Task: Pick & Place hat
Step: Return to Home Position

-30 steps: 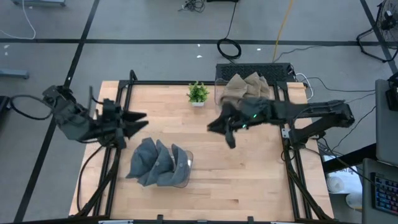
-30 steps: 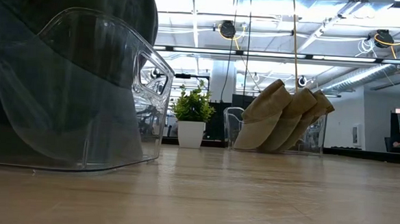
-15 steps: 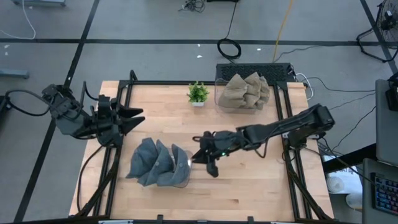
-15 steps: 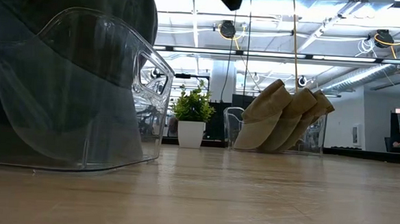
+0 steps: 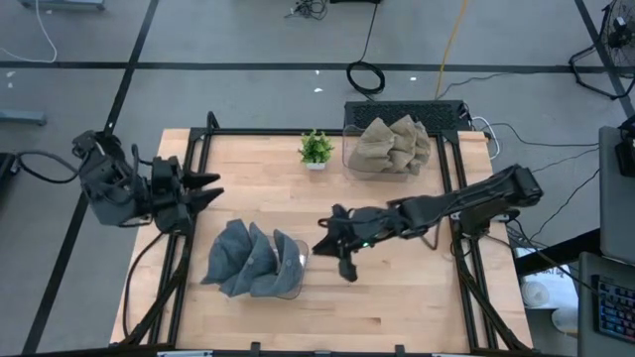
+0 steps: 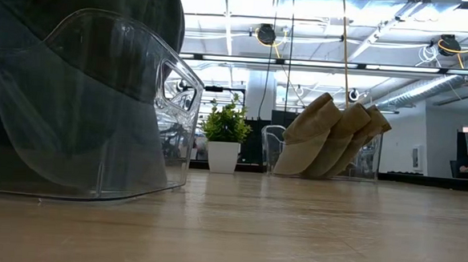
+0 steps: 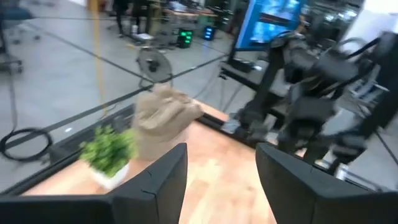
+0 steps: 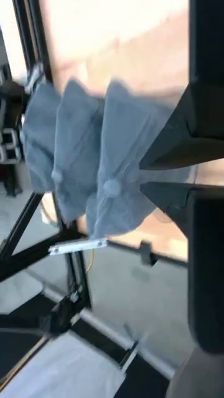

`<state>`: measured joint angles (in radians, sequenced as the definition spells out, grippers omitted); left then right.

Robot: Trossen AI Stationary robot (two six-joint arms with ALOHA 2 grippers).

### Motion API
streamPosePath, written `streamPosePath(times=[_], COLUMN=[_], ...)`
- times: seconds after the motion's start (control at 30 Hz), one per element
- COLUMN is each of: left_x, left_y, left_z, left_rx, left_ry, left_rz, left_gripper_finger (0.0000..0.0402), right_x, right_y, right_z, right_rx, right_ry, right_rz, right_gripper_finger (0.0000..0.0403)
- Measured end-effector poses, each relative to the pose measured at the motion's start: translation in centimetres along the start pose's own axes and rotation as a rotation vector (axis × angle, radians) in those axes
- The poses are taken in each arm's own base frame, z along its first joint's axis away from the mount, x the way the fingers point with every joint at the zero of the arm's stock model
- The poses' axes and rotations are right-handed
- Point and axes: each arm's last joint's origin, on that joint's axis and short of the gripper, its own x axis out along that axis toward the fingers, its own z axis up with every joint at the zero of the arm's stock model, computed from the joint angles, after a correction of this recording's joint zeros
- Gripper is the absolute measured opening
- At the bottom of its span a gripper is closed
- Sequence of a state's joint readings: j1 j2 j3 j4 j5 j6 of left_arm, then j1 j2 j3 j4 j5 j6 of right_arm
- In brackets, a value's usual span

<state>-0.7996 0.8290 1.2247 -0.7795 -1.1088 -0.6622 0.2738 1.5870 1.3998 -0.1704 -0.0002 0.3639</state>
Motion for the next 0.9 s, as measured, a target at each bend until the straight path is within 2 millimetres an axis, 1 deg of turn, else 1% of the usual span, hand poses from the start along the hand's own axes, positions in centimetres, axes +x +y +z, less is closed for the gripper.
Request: streamPosePath(times=[0.07,0.2,0.27,0.33,0.43,0.57,0.63,0.7,0.8,0.9], left_x=[-0.3,-0.7,-0.9,-1.2,-1.8,-2.5,-2.9,-3.2,-3.4,-3.5], left_y=[1.0,2.8,3.6,4.2,5.4,7.6,8.7,9.5,9.8,9.6], left_z=[-1.5,-4.2,-5.1,-5.3,-4.9,-3.6,-3.0,-2.6,-2.0,-1.3], left_rx=[-0.022,-0.047,-0.068,-0.076,-0.055,-0.045,-0.06,-0.062,-0.052,-0.046], left_ry=[-0.01,-0.021,-0.032,-0.042,-0.071,-0.152,-0.181,-0.188,-0.19,-0.215], left_rz=[0.021,0.007,-0.007,-0.032,-0.053,0.013,0.046,0.036,-0.013,0.003], left_gripper_finger=[0.0193,0.0192,0.0196,0.02,0.0207,0.0211,0.0211,0.0212,0.021,0.0206], right_x=[-1.4,-3.9,-5.3,-6.6,-8.6,-11.5,-12.7,-13.6,-14.9,-15.4], right_y=[0.0,0.0,-0.1,-0.5,-1.3,-2.6,-3.3,-3.9,-4.7,-5.3], right_z=[0.2,0.3,0.0,-1.1,-3.0,-5.4,-6.7,-7.9,-9.4,-10.8], right_rx=[-0.031,-0.084,-0.088,-0.082,-0.059,-0.005,0.012,0.027,0.051,0.05], right_ry=[0.022,-0.006,-0.045,-0.082,-0.191,-0.376,-0.451,-0.52,-0.614,-0.643], right_rz=[-0.017,-0.005,0.008,0.019,0.015,-0.034,-0.061,-0.096,-0.143,-0.187], right_gripper_finger=[0.0024,0.0013,0.0009,0.0007,0.0007,0.001,0.0011,0.001,0.0007,0.0003])
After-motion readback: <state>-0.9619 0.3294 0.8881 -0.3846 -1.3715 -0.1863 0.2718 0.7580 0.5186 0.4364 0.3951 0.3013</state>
